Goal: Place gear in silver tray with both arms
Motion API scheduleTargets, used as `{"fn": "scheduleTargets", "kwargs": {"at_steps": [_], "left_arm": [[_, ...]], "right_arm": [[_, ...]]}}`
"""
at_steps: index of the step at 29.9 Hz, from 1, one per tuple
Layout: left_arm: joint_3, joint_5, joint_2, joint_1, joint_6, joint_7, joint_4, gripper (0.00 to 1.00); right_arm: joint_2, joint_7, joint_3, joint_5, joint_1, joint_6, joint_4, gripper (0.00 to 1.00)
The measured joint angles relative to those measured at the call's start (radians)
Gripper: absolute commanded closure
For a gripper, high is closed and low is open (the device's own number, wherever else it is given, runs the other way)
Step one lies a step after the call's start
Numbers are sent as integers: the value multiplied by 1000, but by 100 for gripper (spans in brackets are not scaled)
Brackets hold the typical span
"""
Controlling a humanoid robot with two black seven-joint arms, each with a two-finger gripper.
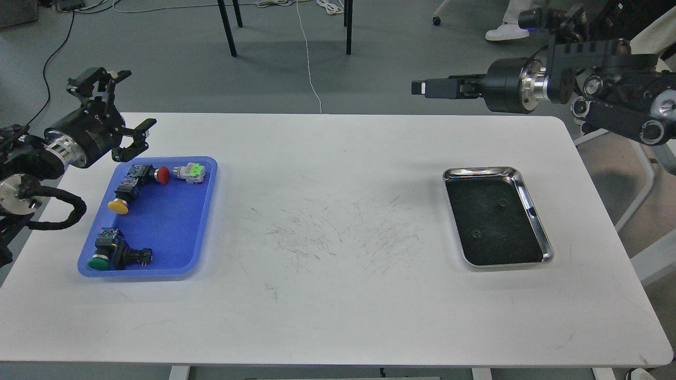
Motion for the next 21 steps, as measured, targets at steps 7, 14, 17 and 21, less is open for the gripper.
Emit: {"fn": "scheduleTargets", "kwargs": {"at_steps": [7, 14, 17, 21], "left_arm": [[-17, -25, 28, -36, 2, 5, 4, 0], [-88, -37, 33, -40, 50, 5, 7, 0], [-111, -37, 33, -42, 59, 5, 6, 0], [-117, -39, 31, -48, 57, 12, 7, 0]], "right_arm": [[34, -29, 187, 304, -54, -105, -127, 6], [94, -76, 261, 551, -106, -228, -189, 6], [114, -83, 272, 635, -128, -257, -193, 6], [128, -109, 293, 724, -154, -264, -192, 6]]}}
